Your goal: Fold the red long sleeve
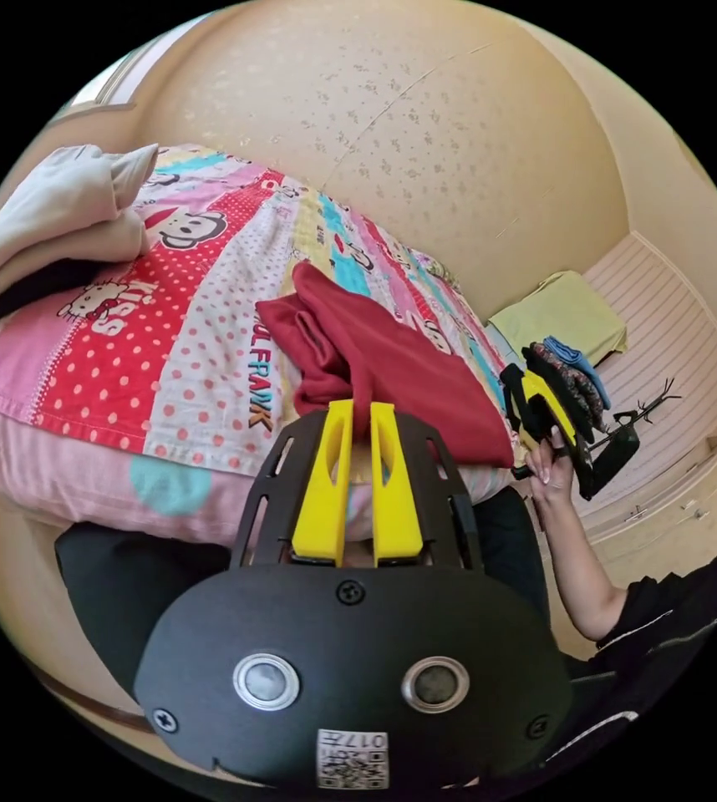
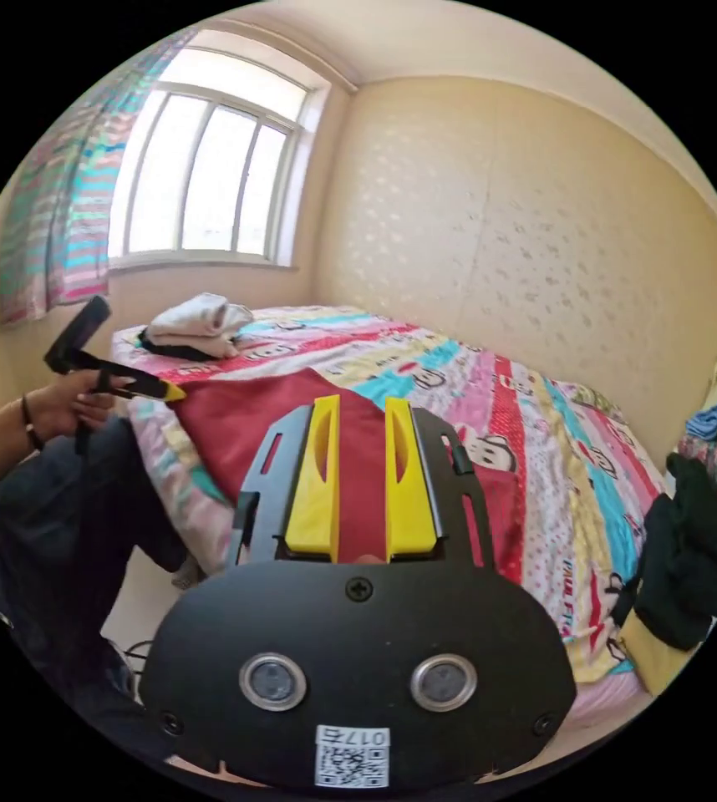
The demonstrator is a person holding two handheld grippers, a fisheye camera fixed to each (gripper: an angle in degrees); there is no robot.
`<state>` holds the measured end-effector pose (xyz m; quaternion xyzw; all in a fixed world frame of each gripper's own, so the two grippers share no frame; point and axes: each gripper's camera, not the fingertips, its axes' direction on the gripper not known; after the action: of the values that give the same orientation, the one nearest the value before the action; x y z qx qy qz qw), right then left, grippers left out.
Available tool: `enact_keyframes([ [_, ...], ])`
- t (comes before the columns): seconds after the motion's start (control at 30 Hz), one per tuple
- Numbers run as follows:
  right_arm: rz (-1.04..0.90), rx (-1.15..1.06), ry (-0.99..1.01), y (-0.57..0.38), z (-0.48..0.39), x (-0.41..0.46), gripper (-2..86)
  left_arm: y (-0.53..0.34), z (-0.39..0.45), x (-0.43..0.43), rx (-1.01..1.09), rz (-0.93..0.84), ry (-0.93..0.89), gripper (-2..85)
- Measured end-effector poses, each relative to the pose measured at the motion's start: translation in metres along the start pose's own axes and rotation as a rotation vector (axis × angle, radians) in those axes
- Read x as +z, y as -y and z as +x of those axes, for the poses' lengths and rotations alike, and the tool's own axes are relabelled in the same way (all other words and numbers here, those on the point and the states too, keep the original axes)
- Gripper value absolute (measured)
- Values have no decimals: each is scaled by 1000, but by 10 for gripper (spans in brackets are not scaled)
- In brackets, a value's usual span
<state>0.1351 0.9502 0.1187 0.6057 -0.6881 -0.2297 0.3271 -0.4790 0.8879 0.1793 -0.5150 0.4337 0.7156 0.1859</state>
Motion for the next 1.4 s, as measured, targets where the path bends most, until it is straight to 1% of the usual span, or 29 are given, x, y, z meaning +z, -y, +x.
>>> enact_keyframes([
  [0.03,0,-22,93,5,-23,6,105,4,2,-2,3,-1,-1,44],
  [0.1,-51,-55,178,15,-56,23,123,17,8,-4,11,-18,16,44],
  [0.17,-119,-103,208,23,-85,43,142,25,10,-3,23,-26,30,44],
  [0.27,-161,-190,192,36,-121,64,157,34,11,-4,22,-35,13,44],
  [0.33,-228,-237,159,47,-140,82,162,37,9,-5,16,-38,5,44],
  [0.5,-354,-242,89,58,-159,125,153,39,0,-4,-34,-26,-39,44],
  [0.57,-406,-217,27,58,-164,140,138,40,-2,-3,-43,-29,-42,45],
  [0.63,-386,-167,-18,56,-164,142,116,39,-4,-3,-40,-32,-39,47],
  [0.73,-362,-53,-5,55,-153,135,89,32,-12,-14,-54,10,-69,43],
  [0.8,-320,-11,10,53,-144,126,77,14,-22,-36,-81,186,-137,47],
  [0.83,-292,31,22,52,-136,120,72,9,-26,-40,-100,232,-143,70],
  [0.87,-278,50,30,52,-132,117,71,2,-33,-45,-152,284,-141,115],
  [0.93,-228,81,45,54,-120,105,68,1,-43,-41,-206,278,-140,163],
  [1.07,-194,80,63,54,-108,90,68,13,-62,-4,-318,236,-333,186],
  [1.13,-184,72,79,50,-102,84,67,20,-64,14,-354,221,-302,193],
  [1.17,-184,70,82,50,-101,82,67,25,-60,25,-339,208,-241,198],
  [1.2,-185,66,87,49,-98,80,67,29,-57,36,-338,188,-212,193],
  [1.23,-184,60,86,48,-95,77,66,30,-55,43,-344,177,-223,191],
  [1.3,-182,46,76,50,-90,73,65,32,-52,71,-402,137,-345,147],
  [1.33,-172,44,53,53,-85,68,64,32,-51,76,-428,139,-365,134],
  [1.4,-139,52,30,59,-71,56,62,31,-37,87,-484,195,-407,93],
])
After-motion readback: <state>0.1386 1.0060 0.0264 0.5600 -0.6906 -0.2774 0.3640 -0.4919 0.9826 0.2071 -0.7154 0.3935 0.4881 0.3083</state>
